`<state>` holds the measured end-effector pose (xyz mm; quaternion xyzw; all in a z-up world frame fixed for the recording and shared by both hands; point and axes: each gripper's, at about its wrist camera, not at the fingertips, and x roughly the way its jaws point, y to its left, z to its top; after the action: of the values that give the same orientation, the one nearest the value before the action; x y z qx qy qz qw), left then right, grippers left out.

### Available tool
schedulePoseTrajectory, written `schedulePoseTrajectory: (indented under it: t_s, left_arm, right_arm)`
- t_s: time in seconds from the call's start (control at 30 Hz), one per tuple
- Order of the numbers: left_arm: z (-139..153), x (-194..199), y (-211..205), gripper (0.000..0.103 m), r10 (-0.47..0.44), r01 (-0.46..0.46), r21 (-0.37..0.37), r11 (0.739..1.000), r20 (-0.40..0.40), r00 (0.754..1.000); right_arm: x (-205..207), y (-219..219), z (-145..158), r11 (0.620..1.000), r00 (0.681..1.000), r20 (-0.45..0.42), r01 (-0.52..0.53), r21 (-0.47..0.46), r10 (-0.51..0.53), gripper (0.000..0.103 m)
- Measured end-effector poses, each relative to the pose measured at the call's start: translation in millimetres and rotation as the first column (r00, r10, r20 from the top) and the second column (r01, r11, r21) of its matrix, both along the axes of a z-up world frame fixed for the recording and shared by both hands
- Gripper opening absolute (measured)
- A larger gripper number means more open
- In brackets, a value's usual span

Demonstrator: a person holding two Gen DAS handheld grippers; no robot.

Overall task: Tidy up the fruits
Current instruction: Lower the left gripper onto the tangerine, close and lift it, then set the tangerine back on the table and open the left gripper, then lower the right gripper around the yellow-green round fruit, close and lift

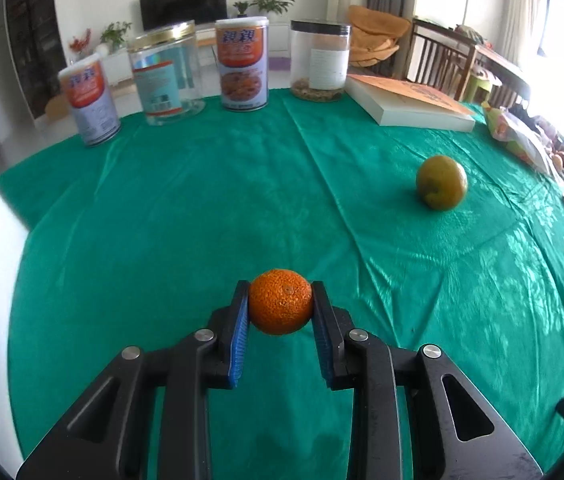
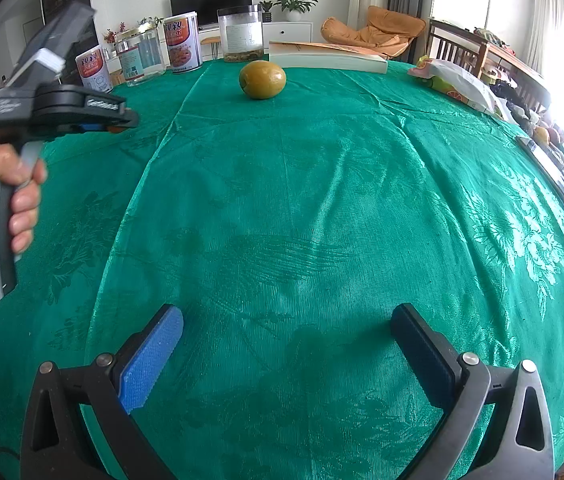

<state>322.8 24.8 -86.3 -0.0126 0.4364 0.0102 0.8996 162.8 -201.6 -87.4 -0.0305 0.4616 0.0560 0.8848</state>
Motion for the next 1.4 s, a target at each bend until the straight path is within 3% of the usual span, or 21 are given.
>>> schedulePoseTrajectory:
  t_s: [0.27,0.43,0.53,0.57,0.63,0.67,0.7,0.83,1.13,1.2,1.23,1.3,1.4]
  left_arm:
    - [-1,-107,11,0.030,0.003,-0.003,0.013,1.000,-0.016,1.000]
    - [-19,-122,19,0.031,0.030,-0.030,0.028,0.999,-0.026,0.999]
    - [-21,-121,21,0.034,0.034,-0.035,0.033,0.999,0.017,0.999]
    - [-21,-120,22,0.037,0.032,-0.032,0.028,0.999,0.025,0.999]
    - [-22,-117,23,0.071,0.036,-0.036,0.024,0.999,0.015,0.999]
    - [-24,-116,25,0.079,0.044,-0.044,0.023,0.999,0.002,0.999]
    - [-24,-115,27,0.085,0.055,-0.055,0.022,0.998,-0.005,0.998]
    - [-27,-114,29,0.094,0.073,-0.073,0.024,0.997,-0.017,0.997]
    - [-29,-113,29,0.098,0.074,-0.073,0.026,0.997,-0.023,0.997]
    - [-29,-113,29,0.098,0.074,-0.073,0.025,0.997,-0.023,0.997]
    - [-29,-113,29,0.098,0.074,-0.073,0.025,0.997,-0.023,0.997]
    - [-29,-113,29,0.098,0.074,-0.073,0.026,0.997,-0.023,0.997]
    - [-29,-113,29,0.098,0.074,-0.074,0.026,0.997,-0.023,0.997]
  right_arm:
    - [0,0,0,1.000,1.000,0.000,0.000,0.000,0.000,0.103]
    - [0,0,0,1.000,1.000,0.000,0.000,0.000,0.000,0.103]
    - [0,0,0,1.000,1.000,0.000,0.000,0.001,0.000,0.103]
    - [0,0,0,1.000,1.000,0.000,0.000,0.000,0.000,0.103]
    - [0,0,0,1.000,1.000,0.000,0.000,0.000,0.000,0.103]
    - [0,0,0,1.000,1.000,0.000,0.000,0.000,0.000,0.103]
    - [0,0,0,1.000,1.000,0.000,0.000,0.000,0.000,0.103]
    - [0,0,0,1.000,1.000,0.000,0.000,0.000,0.000,0.103]
    - [1,0,0,1.000,1.000,0.000,0.000,-0.001,0.000,0.103]
    - [2,1,0,0.999,0.999,-0.004,-0.048,-0.004,0.048,0.103]
    - [8,2,0,0.996,0.996,-0.009,-0.094,-0.012,0.094,0.102]
    - [29,-2,7,0.995,0.996,0.017,-0.089,-0.032,0.090,0.101]
    - [79,-12,27,0.996,0.997,0.062,-0.050,0.078,0.045,0.100]
